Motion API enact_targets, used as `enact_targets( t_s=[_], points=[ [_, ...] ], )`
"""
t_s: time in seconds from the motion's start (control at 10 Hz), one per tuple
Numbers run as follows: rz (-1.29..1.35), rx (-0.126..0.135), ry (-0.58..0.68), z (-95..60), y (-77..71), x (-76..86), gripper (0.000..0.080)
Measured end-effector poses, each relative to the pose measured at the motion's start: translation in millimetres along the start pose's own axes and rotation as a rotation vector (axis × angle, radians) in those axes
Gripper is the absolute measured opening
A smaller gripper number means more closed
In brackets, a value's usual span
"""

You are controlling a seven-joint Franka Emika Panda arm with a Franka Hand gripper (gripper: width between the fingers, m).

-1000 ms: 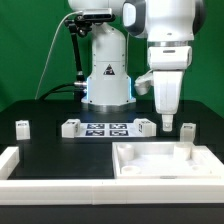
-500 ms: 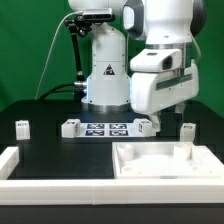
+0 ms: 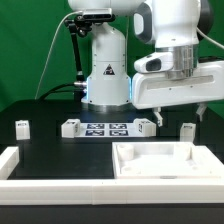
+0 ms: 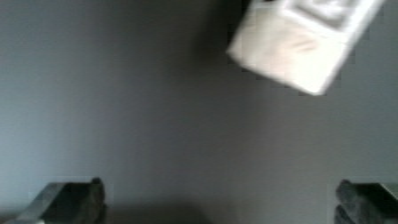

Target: Assemble one leg

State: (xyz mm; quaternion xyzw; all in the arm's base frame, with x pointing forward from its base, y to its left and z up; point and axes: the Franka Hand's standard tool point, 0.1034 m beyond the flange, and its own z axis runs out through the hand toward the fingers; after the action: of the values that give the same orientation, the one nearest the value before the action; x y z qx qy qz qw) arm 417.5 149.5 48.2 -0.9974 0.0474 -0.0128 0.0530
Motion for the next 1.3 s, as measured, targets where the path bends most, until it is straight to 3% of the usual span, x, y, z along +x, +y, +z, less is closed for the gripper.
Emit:
enact_targets(
  t_s=[0.3,0.7,0.8,0.9,1.3],
  points=[
    [0.344,0.022,-0.011,1.1,-6.1,-3.6,0.0649],
    [0.333,0.019,-0.031,7.4,-4.7,-13.6,0.0649],
    [0.315,0.007,-0.084,8.5,-3.7,-18.1,0.0649],
    [0.284,0.007,-0.219,7.8,3.2,-20.2,0.0649],
    [0.289,0.049,-0.61,8.0,3.3,-21.7,0.0649]
  ],
)
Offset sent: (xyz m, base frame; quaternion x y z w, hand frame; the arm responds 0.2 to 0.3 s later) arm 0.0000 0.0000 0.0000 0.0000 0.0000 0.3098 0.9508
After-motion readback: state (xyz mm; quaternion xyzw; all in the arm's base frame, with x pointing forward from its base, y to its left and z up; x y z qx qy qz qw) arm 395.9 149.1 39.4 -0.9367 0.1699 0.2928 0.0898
